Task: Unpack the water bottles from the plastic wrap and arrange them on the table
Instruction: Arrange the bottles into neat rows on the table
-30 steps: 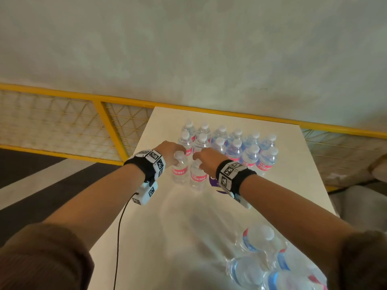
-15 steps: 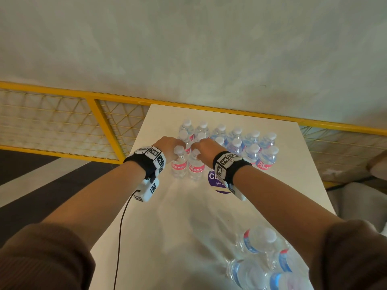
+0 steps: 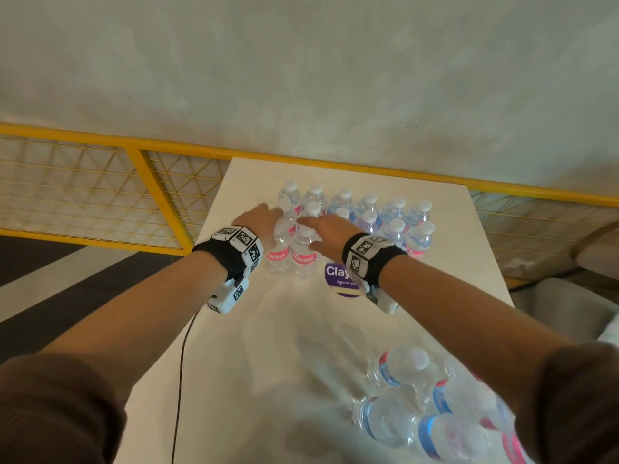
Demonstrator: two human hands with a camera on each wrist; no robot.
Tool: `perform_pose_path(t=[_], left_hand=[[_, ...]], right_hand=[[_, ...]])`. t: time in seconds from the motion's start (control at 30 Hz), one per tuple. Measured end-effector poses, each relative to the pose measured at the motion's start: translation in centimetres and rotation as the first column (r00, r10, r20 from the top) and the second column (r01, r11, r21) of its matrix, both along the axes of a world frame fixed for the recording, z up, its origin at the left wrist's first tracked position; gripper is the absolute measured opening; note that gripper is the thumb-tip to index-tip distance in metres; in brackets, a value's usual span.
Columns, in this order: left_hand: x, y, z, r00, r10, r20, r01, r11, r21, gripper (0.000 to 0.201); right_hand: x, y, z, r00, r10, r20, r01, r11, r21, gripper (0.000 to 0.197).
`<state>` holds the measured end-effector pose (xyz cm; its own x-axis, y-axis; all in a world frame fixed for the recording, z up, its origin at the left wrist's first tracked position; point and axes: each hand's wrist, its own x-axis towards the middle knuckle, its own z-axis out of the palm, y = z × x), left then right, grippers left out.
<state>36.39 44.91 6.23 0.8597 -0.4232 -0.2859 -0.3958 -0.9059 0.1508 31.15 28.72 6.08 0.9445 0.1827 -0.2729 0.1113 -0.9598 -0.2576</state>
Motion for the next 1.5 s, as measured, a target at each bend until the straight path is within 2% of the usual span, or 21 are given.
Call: perform_pose_path(t=[0.07,0.17,0.27,0.33,0.4,0.47,0.53,0.6,0.7,0.83,1.0,1.17,1.3,1.4,1.5], left_hand=[[-1.7,-0.9,0.7,0.994,-0.025,0.105,0.022,0.999,0.028,0.05],[-6.0,-3.2,2.1,0.959,-0.223,0.176,0.231,0.973,-0.028,0.043],[-10.5,-5.7,2.4,0.869,-0.493,0.039,0.494,0.862,-0.113,0.027],[-13.2,-7.2,1.7,0.768,-0.635,-0.085,0.626,0.772,-0.113,0.016],[-15.9,-8.2,0.7,0.668,-0.718,-0.193,0.715,0.692,-0.098,0.015],[-18.2,-8.6,-0.3,0.582,-0.76,-0.291,0.764,0.633,-0.126,0.025],[-19.7,-8.8,-0.6,0.515,-0.784,-0.346,0.788,0.592,-0.169,0.045],[-20.5,-8.8,-0.7,0.481,-0.804,-0.349,0.796,0.568,-0.212,0.058],[-21.3,-9.0,-1.3,0.47,-0.81,-0.35,0.81,0.553,-0.192,0.06],[-21.9,-9.1,-2.1,0.511,-0.797,-0.322,0.794,0.581,-0.179,0.044],[-20.3,-8.5,-2.2,0.636,-0.724,-0.268,0.716,0.683,-0.148,0.041],[-16.9,-7.7,-1.2,0.796,-0.574,-0.192,0.557,0.819,-0.14,0.029],[-12.7,-7.2,-0.6,0.881,-0.46,-0.105,0.456,0.888,-0.063,0.035],[-9.6,-7.5,0.0,0.921,-0.387,-0.042,0.385,0.922,-0.05,0.039],[-7.1,-8.4,0.5,0.933,-0.359,-0.029,0.358,0.933,-0.021,0.031]], right_hand=[[-1.8,-1.3,1.3,0.999,0.015,-0.051,-0.015,1.0,0.001,0.053],[-5.5,-3.6,3.4,0.987,0.072,-0.141,-0.085,0.993,-0.083,0.035],[-9.8,-5.3,4.7,0.961,0.11,-0.253,-0.155,0.974,-0.167,0.029],[-12.2,-6.3,4.6,0.932,0.128,-0.338,-0.209,0.954,-0.215,0.028],[-14.1,-6.9,3.8,0.901,0.108,-0.42,-0.223,0.946,-0.235,0.031],[-15.5,-7.4,3.0,0.883,0.092,-0.46,-0.215,0.951,-0.223,0.034],[-16.3,-7.7,2.5,0.89,0.094,-0.446,-0.205,0.957,-0.206,0.036],[-16.9,-7.9,2.3,0.907,0.103,-0.408,-0.201,0.958,-0.205,0.039],[-17.9,-8.1,1.9,0.925,0.112,-0.363,-0.198,0.957,-0.212,0.043],[-18.9,-8.2,1.4,0.946,0.104,-0.306,-0.172,0.963,-0.207,0.039],[-18.5,-8.5,1.4,0.968,0.039,-0.247,-0.085,0.98,-0.177,0.037],[-15.8,-8.8,2.7,0.982,-0.017,-0.188,-0.014,0.987,-0.158,0.038],[-12.5,-8.9,3.3,0.99,-0.039,-0.138,0.016,0.986,-0.168,0.039],[-9.8,-8.9,3.1,0.992,-0.058,-0.112,0.038,0.985,-0.17,0.037],[-7.3,-8.5,3.0,0.994,-0.046,-0.103,0.027,0.984,-0.176,0.036]])
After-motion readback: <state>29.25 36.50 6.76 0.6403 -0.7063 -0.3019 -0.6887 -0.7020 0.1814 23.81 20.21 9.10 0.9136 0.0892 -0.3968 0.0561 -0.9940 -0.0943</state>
